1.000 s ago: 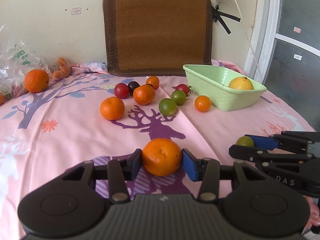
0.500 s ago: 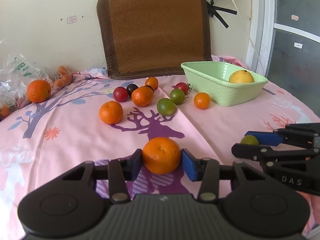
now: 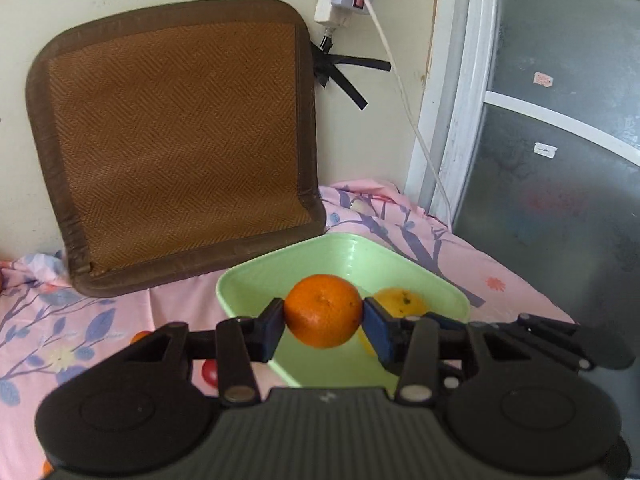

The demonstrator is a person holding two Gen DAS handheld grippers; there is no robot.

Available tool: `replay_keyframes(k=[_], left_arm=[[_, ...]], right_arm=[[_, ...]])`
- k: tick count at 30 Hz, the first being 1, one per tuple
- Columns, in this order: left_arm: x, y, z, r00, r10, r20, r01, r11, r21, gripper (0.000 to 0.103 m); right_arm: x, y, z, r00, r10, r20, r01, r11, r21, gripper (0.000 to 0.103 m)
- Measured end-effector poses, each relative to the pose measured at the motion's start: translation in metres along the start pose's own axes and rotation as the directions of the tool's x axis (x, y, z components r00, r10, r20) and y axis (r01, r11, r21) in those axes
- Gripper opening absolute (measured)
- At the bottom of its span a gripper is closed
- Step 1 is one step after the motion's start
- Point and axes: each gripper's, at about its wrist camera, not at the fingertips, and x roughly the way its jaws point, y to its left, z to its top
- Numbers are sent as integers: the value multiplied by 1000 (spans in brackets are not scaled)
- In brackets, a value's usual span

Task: Organize fruits
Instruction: 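Carry the mandarin into the green dish and open the left gripper, then grasp another mandarin with the left gripper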

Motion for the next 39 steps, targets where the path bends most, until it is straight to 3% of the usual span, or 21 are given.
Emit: replay_keyframes(k=[4,8,12,14,20,25,30,33,39], left_arm=[[31,9,4,998,-13,-60,11,999,-38,42],[43,11,0,997,-5,-71,2,999,-34,44],[46,9,-1,998,9,-67,-11,1000,-24,57],[38,9,3,999,16,-44,-17,999,-29,57],[-37,34,6,993,41,112,-26,991,-131,60],[-107,69,-26,964,201,172,-164,965,-205,64],[-141,99,-80,926,369,76,-338,902,-268,64],[-143,102,-107,907,421,21,-404,881,-248,64],[-121,85,-142,887,459,-52,-462,879,-117,64]], right_arm=[[10,-3,-3,1000,2,-20,-2,1000,-6,35],[14,-2,-8,1000,5,-30,-5,1000,-4,36],[12,-1,-9,1000,3,-14,-3,1000,-9,38],[8,-2,-9,1000,-1,9,1,1000,2,45],[-22,-4,-6,996,-15,93,12,999,39,45],[-51,6,-18,991,47,122,-61,992,107,45],[-50,38,-38,985,171,-5,-168,973,157,45],[-47,60,-43,977,203,-72,-194,974,113,43],[-40,75,-45,971,194,-138,-184,980,80,43]])
